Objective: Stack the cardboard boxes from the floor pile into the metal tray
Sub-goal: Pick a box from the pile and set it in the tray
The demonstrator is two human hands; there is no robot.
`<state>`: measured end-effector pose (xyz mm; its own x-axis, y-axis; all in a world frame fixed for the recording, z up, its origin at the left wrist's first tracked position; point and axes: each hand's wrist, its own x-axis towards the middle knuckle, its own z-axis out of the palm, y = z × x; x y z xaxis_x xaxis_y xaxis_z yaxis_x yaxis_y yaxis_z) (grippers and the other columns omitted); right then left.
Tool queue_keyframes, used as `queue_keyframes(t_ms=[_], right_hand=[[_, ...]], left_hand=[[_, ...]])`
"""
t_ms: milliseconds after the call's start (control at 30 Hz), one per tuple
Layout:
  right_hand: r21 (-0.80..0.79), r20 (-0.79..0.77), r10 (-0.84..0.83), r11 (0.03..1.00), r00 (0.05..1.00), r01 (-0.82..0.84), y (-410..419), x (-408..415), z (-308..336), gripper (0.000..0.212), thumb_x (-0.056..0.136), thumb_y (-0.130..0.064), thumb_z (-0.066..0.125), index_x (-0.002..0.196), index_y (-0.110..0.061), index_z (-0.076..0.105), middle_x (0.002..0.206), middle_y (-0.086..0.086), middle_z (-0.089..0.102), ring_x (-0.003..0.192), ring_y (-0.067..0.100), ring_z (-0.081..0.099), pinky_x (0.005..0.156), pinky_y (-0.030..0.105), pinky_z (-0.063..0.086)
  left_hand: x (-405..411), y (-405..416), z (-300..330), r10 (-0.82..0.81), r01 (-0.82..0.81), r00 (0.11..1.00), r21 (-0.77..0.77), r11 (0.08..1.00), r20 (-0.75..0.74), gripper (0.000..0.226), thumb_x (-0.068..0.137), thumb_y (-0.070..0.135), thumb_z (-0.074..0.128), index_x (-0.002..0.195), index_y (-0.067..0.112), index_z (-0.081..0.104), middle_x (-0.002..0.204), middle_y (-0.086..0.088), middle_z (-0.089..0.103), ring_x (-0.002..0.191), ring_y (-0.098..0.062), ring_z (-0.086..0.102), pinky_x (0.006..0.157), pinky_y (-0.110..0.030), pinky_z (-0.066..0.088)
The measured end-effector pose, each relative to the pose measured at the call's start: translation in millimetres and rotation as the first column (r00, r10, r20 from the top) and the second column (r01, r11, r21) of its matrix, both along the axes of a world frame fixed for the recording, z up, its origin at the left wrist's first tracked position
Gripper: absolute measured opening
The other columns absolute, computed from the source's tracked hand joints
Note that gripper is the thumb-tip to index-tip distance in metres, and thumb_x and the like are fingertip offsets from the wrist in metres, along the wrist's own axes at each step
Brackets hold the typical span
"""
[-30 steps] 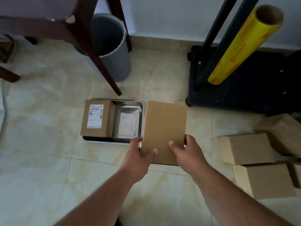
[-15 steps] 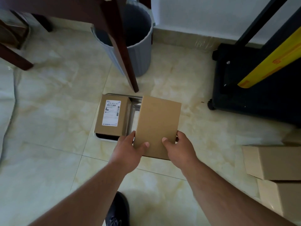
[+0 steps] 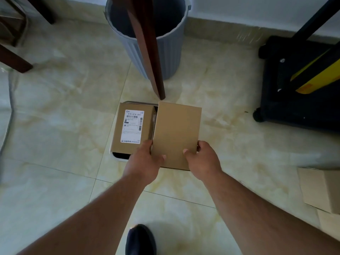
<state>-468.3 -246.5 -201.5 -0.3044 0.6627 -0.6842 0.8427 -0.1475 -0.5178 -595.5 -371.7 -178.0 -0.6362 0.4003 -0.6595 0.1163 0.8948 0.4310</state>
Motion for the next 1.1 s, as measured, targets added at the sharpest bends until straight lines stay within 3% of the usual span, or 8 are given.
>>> queue_keyframes(t_ms=[200,533,767,867,1100], right_hand=[[0.001,0.018,0.012,1.0,1.0,-0.012,0,-12,-20,0.035,0.095,-0.037,0.061,0.125,-0.019,0.059,0.114,-0.004,0.069,0.099,0.023,0.065,0.084,0.035,0.055],[0.026,0.02,0.047,0.999,0.999,-0.048,-2,-23,-40,0.033,0.098,-0.034,0.06,0.128,-0.019,0.057,0.116,-0.004,0.068,0.093,0.019,0.06,0.077,0.031,0.048],[0.018,0.037,0.052,0.998,0.998,-0.053,-1,-23,-48,0.035,0.099,-0.032,0.059,0.132,-0.019,0.055,0.105,-0.009,0.06,0.091,0.019,0.058,0.074,0.029,0.046],[0.019,0.039,0.053,0.998,0.998,-0.053,-1,-24,-49,0.036,0.099,-0.031,0.059,0.133,-0.019,0.054,0.11,-0.007,0.064,0.093,0.02,0.061,0.076,0.03,0.048],[0.01,0.039,0.058,0.998,0.998,-0.059,-1,-28,-56,0.038,0.099,-0.028,0.058,0.136,-0.021,0.053,0.121,-0.003,0.068,0.103,0.022,0.066,0.085,0.034,0.055]], left_hand=[[-12,5,-22,-0.094,0.091,0.994,-0.056,0.994,-0.051,0.044,0.094,0.039,0.066,0.134,0.024,0.058,0.126,-0.003,0.059,0.103,-0.03,0.064,0.088,-0.047,0.058],[-26,5,-44,-0.148,0.14,0.987,-0.113,0.984,-0.064,0.017,0.091,0.034,0.065,0.101,0.022,0.06,0.104,-0.007,0.065,0.085,-0.031,0.067,0.071,-0.044,0.06],[-28,6,-50,-0.153,0.151,0.988,-0.055,0.987,-0.027,0.053,0.087,0.035,0.065,0.138,0.028,0.055,0.112,0.004,0.068,0.095,-0.024,0.067,0.08,-0.043,0.061],[-29,7,-51,-0.133,0.132,0.991,-0.055,0.99,-0.022,0.058,0.091,0.027,0.066,0.147,0.028,0.049,0.113,0.006,0.066,0.098,-0.024,0.065,0.08,-0.037,0.057],[-32,8,-56,-0.132,0.134,0.991,-0.076,0.988,0.025,0.071,0.089,0.021,0.057,0.157,0.029,0.038,0.127,0.003,0.069,0.109,-0.027,0.065,0.09,-0.044,0.059]])
